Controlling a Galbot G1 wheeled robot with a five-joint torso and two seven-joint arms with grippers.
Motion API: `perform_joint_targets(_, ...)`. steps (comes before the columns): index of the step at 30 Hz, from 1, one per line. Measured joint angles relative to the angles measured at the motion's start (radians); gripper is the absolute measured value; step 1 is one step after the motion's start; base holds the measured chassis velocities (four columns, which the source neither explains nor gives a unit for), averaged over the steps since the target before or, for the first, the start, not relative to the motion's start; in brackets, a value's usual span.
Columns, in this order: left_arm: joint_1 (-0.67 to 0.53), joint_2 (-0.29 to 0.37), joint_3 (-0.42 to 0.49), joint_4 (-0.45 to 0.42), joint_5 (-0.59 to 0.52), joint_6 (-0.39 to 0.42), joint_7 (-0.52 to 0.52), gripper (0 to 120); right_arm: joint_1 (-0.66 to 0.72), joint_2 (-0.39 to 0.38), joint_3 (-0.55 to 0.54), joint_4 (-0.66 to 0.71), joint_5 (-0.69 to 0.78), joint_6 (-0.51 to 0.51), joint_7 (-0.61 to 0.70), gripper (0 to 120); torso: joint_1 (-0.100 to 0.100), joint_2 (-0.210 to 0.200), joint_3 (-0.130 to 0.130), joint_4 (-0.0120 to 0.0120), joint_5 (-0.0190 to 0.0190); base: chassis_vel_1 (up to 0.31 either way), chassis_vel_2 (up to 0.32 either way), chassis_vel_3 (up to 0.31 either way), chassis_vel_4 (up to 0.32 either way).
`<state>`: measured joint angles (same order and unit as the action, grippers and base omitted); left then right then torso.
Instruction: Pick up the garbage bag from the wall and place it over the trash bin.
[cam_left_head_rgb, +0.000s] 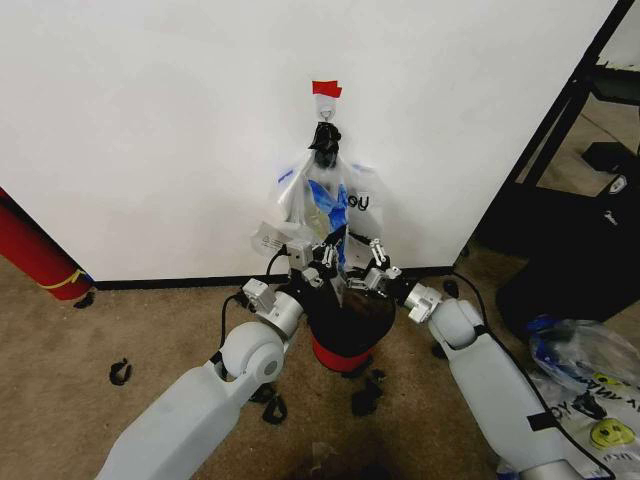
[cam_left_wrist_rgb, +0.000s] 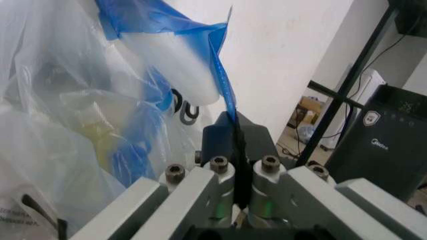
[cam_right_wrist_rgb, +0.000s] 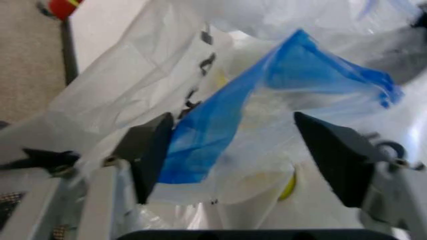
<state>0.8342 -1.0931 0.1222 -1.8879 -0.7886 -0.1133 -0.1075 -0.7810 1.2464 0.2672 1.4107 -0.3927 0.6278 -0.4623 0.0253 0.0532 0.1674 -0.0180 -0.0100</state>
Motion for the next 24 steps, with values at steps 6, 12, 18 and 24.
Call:
perform_joint_targets(6,0.011,-0.003,-0.006,-0.006,0.000,-0.001,-0.001,0,0.004,0.007,0.016,-0.008,-0.001,-0.021,-0.063,34,0.000,0.000,0.000,-0.0001,0.0000,0.000,0.000,0.000,0.000)
perform_joint_targets(12,0.017,0.001,-0.010,-0.010,0.000,-0.001,-0.003,0,-0.019,-0.002,0.025,-0.006,0.063,-0.031,-0.053,16,0.000,0.000,0.000,0.0000,0.0000,0.000,0.000,0.000,0.000)
perform_joint_targets(18,0.032,-0.002,-0.025,-0.015,0.002,-0.001,-0.004,0,-0.124,-0.060,0.016,0.081,0.321,-0.081,0.081,0,0.000,0.000,0.000,-0.0002,0.0002,0.000,0.000,0.000,0.000)
perform_joint_targets(24,0.091,-0.034,-0.089,-0.044,0.015,-0.001,-0.012,0,-0.275,-0.090,0.049,0.268,0.618,-0.111,0.221,0,0.000,0.000,0.000,-0.0001,0.0000,0.000,0.000,0.000,0.000)
